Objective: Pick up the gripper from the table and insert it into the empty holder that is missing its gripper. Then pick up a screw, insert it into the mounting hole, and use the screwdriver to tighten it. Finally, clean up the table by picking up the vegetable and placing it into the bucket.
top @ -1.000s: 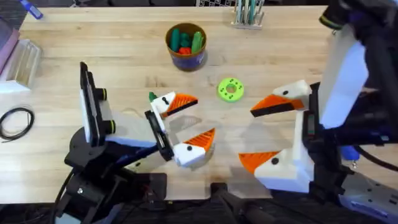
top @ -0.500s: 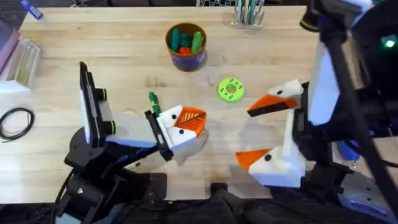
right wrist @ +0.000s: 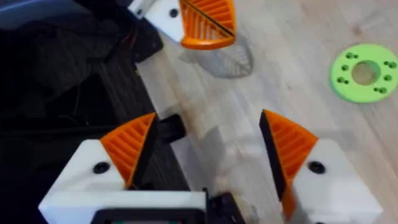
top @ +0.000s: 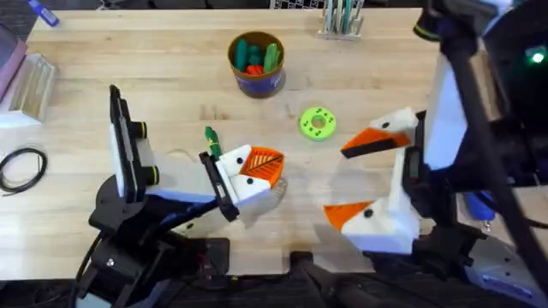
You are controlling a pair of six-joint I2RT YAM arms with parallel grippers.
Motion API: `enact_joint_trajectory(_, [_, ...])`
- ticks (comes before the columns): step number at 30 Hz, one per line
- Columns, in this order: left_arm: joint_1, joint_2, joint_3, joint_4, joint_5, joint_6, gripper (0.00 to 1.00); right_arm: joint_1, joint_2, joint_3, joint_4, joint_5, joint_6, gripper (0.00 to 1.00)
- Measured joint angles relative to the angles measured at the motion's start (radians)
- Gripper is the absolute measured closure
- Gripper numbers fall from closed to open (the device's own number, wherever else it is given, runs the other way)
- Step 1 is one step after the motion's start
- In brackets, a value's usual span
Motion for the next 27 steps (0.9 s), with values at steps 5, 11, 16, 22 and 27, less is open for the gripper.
enact_joint_trajectory(5, [0.0, 0.0, 0.0, 0.0, 0.0, 0.0, 0.995, -0.116, 0.038, 0.0, -0.019, 0.092, 0.01, 0.011])
enact_joint_trajectory(11, [0.0, 0.0, 0.0, 0.0, 0.0, 0.0, 0.995, -0.425, 0.16, 0.0, -0.016, 0.174, 0.016, 0.009])
enact_joint_trajectory(16, [0.0, 0.0, 0.0, 0.0, 0.0, 0.0, 0.995, -0.7, 0.227, 0.0, -0.008, 0.318, 0.016, 0.01])
enact_joint_trajectory(22, [0.0, 0.0, 0.0, 0.0, 0.0, 0.0, 0.995, -0.919, 0.253, 0.0, 0.037, 0.498, 0.014, 0.009])
enact_joint_trajectory(27, [0.0, 0.0, 0.0, 0.0, 0.0, 0.0, 0.995, -1.064, 0.311, 0.0, 0.06, 0.541, 0.003, 0.009])
